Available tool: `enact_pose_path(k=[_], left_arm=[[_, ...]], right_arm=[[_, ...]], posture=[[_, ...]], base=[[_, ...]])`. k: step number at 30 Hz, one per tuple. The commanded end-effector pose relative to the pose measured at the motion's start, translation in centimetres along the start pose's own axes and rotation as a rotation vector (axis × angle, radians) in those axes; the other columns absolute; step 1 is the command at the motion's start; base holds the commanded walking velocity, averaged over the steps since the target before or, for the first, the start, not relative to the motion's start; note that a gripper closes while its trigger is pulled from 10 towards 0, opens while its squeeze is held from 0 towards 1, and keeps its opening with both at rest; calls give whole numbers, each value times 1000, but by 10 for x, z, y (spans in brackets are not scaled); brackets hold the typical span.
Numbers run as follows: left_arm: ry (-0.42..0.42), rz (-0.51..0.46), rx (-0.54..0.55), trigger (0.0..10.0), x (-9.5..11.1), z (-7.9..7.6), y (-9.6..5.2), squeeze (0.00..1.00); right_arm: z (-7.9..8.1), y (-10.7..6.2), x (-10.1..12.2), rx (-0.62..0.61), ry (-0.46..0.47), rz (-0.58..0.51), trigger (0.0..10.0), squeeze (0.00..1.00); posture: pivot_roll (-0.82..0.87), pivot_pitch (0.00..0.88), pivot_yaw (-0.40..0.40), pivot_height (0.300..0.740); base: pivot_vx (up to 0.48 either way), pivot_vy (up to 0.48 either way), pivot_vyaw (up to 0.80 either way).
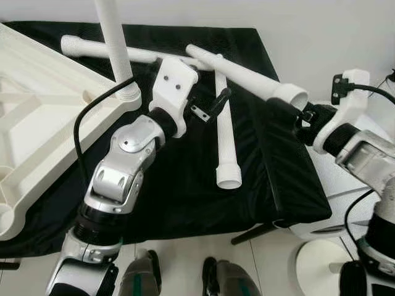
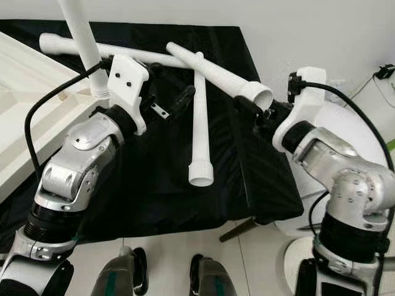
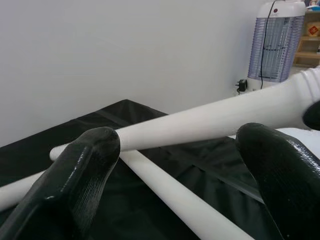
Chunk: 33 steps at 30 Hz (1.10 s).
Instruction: Building children table
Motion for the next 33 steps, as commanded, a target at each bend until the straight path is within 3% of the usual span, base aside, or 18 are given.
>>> enact_pose_path(k=[1, 5, 7, 17, 28, 30, 33], left_arm=[[-3, -3, 0, 10000, 0, -3, 0, 0], [-4, -5, -2, 10000, 1, -3, 1, 0], [-9, -7, -6, 10000, 1, -5, 1, 0], [-7, -5, -4, 10000, 1, -4, 1, 0], [-10, 0, 3, 10000, -1, -3, 0, 0], [-9, 1, 3, 10000, -1, -3, 1, 0], [-8, 3, 4, 10000, -1, -2, 2, 0]], right_arm=[[5, -3, -5, 31, -2, 31, 10000, 0], [12, -8, -10, 79, -27, 70, 10000, 0], [24, -19, -11, 167, -38, 91, 10000, 0], [31, -27, -6, 238, -51, 91, 10000, 0], [54, -51, -6, 429, -92, 119, 10000, 0], [54, -54, -9, 434, -90, 138, 10000, 0], [38, -45, -2, 337, -95, 89, 10000, 0]], posture=[[-62, 176, -30, 740], [-64, 177, -29, 740], [-67, 182, -26, 740], [-68, 191, -30, 740], [-71, 201, -30, 740], [-71, 202, -30, 740], [-68, 201, -30, 740]], base=[[0, 0, 0], [0, 0, 0], [0, 0, 0], [0, 0, 0], [0, 0, 0], [0, 0, 0], [0, 0, 0]])
Point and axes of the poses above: a point about 5 cm out from each wrist's last joint towards the gripper, its own y axis pointing out of the wrist towards the gripper, its own x axis along the axis of the wrist's last joint, z = x × y, the point moved 6 cm from there along y, pointing out of the wrist towards the gripper, and after that the axes turned 3 degrees about -y, right-handed, at the moved point
